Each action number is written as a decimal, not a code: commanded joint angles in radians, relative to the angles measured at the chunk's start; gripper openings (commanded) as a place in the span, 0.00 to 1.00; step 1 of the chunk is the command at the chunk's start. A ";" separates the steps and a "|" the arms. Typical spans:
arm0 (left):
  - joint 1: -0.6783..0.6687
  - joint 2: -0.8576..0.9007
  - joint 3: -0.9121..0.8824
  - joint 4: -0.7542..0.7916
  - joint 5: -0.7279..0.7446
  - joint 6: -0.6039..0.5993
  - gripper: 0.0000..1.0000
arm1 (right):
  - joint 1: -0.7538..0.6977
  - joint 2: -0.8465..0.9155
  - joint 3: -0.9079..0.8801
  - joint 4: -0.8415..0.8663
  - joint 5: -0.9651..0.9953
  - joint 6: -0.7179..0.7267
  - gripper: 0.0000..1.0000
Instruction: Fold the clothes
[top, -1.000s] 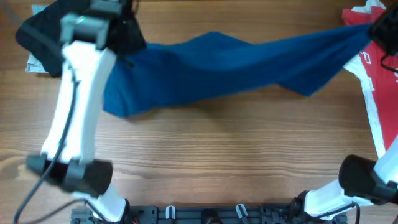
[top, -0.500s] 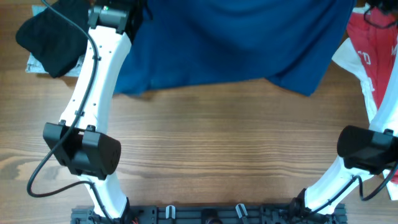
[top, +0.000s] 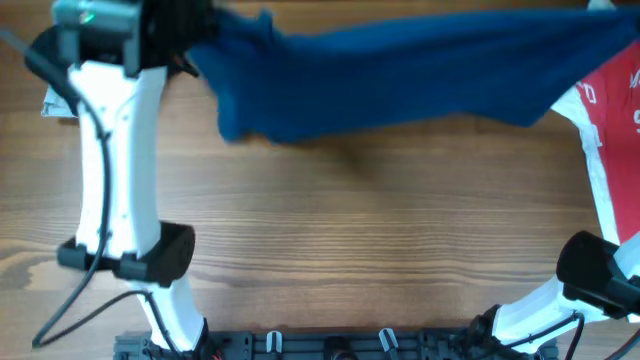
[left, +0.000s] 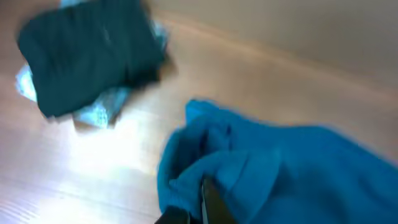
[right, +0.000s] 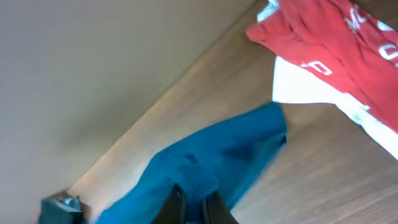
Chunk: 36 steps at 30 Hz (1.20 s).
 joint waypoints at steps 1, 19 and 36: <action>0.010 0.087 -0.068 -0.108 0.098 -0.084 0.04 | 0.011 0.005 -0.022 -0.055 0.024 -0.129 0.04; -0.018 0.089 -0.742 0.048 0.206 -0.070 0.80 | 0.085 -0.043 -0.746 0.011 0.051 -0.238 0.31; 0.067 0.146 -0.842 0.315 0.235 0.163 0.55 | 0.175 -0.043 -0.879 0.117 0.031 -0.237 0.30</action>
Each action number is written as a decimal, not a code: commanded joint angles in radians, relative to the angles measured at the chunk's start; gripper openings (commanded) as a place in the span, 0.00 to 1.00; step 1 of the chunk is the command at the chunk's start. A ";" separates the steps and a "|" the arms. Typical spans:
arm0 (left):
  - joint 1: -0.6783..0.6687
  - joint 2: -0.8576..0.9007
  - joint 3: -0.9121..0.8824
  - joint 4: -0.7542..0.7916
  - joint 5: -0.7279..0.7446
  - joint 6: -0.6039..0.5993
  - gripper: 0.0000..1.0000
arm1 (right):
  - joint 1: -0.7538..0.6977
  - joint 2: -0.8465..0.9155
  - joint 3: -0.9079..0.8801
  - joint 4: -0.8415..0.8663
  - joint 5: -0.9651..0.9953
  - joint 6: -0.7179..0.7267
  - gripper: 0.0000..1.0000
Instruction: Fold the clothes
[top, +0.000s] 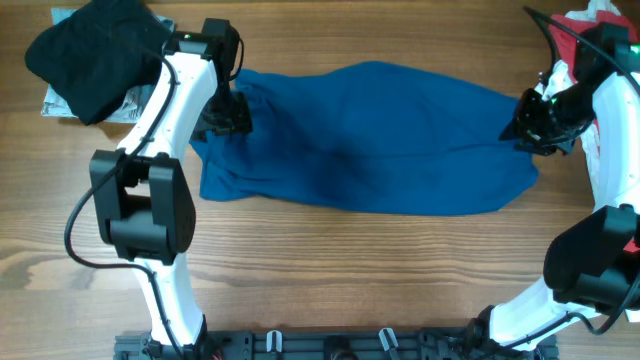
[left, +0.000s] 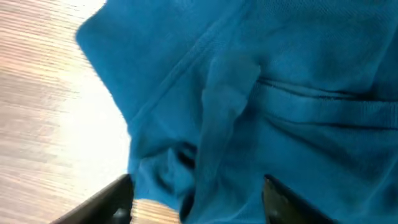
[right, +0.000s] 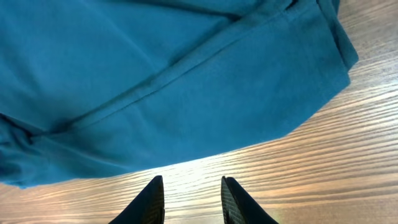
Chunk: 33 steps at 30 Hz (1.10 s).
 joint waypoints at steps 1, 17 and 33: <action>0.001 0.031 -0.002 0.024 0.062 0.039 0.54 | 0.003 -0.024 -0.003 0.004 -0.016 -0.015 0.30; 0.001 0.075 -0.060 0.072 0.071 0.036 0.04 | 0.003 -0.024 -0.003 0.015 -0.016 -0.014 0.26; -0.257 -0.275 -0.091 -0.408 0.108 -0.157 0.04 | 0.003 -0.024 -0.003 -0.020 -0.062 -0.015 0.22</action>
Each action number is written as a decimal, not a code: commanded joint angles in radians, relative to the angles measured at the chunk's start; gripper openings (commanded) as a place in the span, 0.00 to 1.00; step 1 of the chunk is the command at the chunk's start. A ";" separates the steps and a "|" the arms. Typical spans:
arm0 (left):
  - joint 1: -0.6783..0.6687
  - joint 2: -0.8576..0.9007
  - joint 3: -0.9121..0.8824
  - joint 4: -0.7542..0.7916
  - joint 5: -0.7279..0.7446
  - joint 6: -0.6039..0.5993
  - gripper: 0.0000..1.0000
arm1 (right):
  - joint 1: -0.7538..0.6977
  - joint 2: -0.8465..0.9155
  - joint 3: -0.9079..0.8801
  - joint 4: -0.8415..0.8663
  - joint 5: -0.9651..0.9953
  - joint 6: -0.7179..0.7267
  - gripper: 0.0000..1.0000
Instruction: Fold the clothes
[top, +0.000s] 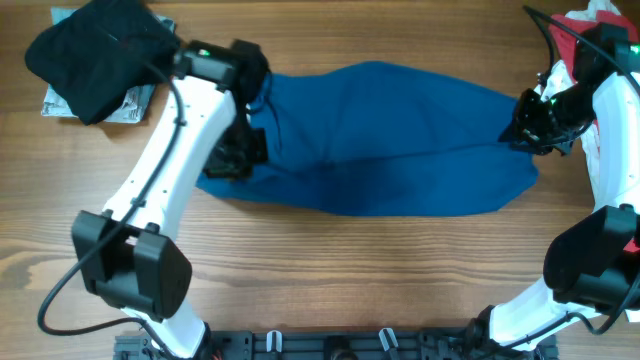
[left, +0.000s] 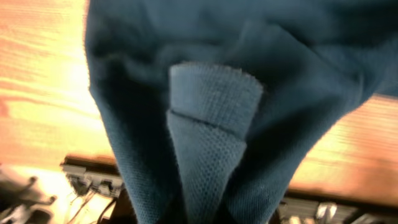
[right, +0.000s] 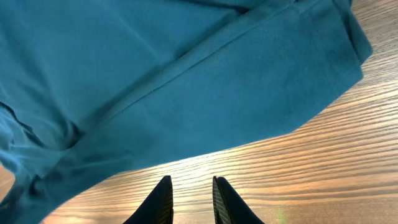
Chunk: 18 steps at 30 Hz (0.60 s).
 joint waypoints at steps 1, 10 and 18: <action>-0.127 -0.010 -0.056 -0.019 0.023 -0.078 0.04 | 0.003 -0.024 -0.003 -0.006 -0.034 -0.013 0.22; -0.361 -0.143 -0.313 -0.020 0.034 -0.275 0.04 | 0.003 -0.024 -0.003 0.008 -0.011 -0.014 0.23; -0.360 -0.364 -0.426 -0.013 -0.006 -0.287 0.50 | 0.003 -0.024 -0.003 -0.035 -0.015 -0.021 0.25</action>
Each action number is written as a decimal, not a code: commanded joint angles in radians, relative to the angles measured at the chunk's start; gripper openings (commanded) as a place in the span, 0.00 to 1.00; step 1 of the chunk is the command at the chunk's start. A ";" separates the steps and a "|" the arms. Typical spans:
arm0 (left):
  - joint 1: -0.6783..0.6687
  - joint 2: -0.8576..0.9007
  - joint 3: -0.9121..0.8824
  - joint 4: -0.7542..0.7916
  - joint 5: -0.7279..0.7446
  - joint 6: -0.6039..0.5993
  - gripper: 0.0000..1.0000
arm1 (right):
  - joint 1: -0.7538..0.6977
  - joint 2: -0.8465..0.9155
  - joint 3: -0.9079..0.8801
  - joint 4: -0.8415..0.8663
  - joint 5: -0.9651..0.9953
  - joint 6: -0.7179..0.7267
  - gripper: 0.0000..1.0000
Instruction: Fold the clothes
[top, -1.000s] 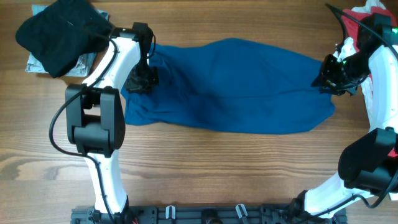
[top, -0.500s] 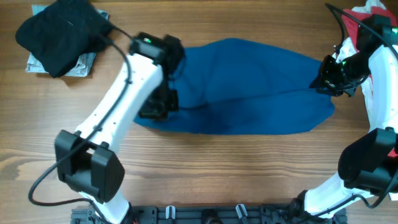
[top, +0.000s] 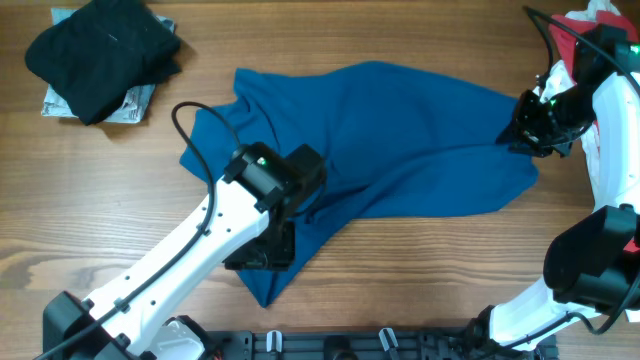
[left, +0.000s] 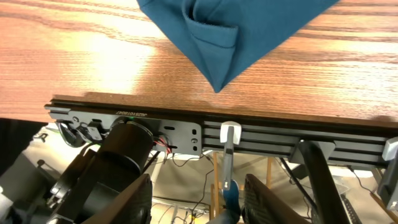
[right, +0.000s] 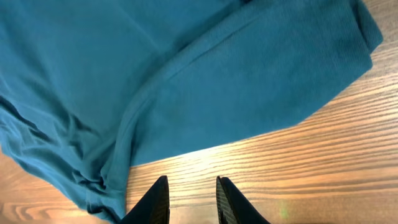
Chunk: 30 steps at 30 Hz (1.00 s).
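The blue garment (top: 400, 140) lies spread across the middle of the table. One corner (top: 268, 285) is drawn out toward the front edge. That corner (left: 217, 37) shows as a folded point in the left wrist view. My left gripper (top: 262, 255) hovers over it, open (left: 198, 205), with nothing between its fingers and only the table's front rail below. My right gripper (top: 522, 130) is at the garment's right end, open (right: 191, 202) over bare wood, just off the blue hem (right: 261, 93).
A black garment (top: 100, 50) lies on a patterned sheet at the far left corner. A red and white garment (top: 600, 40) sits at the far right corner. The metal rail (top: 330, 345) runs along the front edge, close to the pulled-out corner.
My left gripper was shut on a fold at the garment's left side. Now it is open near the front edge, and that part of the cloth lies there. The right gripper stays put.
Both grippers first held the blue garment stretched in the air over the far side. It then lay flat on the table with both grippers open at its ends. The left one then gripped the left side, and now that corner lies near the front, released.
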 joint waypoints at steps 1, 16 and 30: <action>0.051 -0.016 -0.022 0.037 -0.050 -0.036 0.56 | 0.003 -0.024 -0.003 -0.013 -0.002 -0.018 0.28; 0.079 -0.016 -0.022 0.207 -0.050 -0.040 1.00 | -0.048 0.016 -0.231 0.548 0.346 0.219 0.74; 0.079 -0.016 -0.022 0.233 -0.050 -0.040 1.00 | -0.054 0.245 -0.231 0.666 0.287 0.200 0.39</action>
